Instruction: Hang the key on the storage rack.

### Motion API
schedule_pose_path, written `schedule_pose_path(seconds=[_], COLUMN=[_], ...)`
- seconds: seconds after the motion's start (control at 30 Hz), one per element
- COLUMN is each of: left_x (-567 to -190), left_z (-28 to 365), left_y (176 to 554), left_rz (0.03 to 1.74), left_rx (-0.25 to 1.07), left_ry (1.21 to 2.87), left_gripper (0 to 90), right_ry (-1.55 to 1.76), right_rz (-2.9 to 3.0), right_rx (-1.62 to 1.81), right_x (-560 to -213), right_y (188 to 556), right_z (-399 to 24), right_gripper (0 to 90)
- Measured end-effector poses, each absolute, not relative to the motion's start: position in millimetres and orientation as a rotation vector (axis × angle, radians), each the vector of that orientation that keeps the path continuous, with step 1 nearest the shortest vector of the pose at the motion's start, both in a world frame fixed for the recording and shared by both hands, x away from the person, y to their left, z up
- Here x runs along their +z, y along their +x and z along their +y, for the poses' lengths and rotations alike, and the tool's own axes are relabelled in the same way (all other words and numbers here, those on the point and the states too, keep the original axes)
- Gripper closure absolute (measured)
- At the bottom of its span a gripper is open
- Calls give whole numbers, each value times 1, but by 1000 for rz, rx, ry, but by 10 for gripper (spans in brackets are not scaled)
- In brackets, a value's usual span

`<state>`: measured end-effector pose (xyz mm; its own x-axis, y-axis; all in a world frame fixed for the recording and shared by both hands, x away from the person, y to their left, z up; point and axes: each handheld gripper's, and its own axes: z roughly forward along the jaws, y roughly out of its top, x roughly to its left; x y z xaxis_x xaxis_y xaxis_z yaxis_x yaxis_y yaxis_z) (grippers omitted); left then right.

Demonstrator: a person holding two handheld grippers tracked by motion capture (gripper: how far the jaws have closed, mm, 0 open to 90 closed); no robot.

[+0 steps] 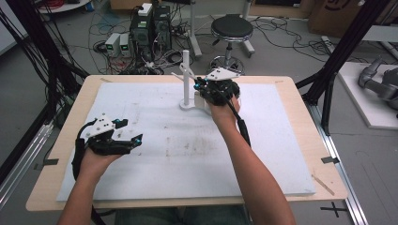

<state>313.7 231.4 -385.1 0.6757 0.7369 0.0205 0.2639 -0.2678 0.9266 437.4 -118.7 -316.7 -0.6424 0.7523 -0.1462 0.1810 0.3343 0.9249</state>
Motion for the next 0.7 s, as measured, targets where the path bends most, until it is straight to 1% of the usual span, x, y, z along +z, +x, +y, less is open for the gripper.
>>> schedule_pose_path(seconds=[0.5, 0.53, 0.6, 0.7], left_x=[-388, -388, -388, -388], left_z=[233, 233, 234, 236], left_y=[312, 312, 311, 311], left_rz=[803, 803, 806, 814], left_rx=[556, 556, 549, 556], left_ry=[1847, 1847, 1850, 1851], left_gripper=[192, 192, 190, 190], right_ry=[832, 832, 841, 858], right_rz=[2051, 2046, 2025, 2017], right_rx=[1192, 1180, 1180, 1203], right_x=[-329, -330, -330, -329], right_y=[447, 447, 447, 445], right_z=[-111, -111, -111, -113], right_gripper=[818, 803, 666, 653])
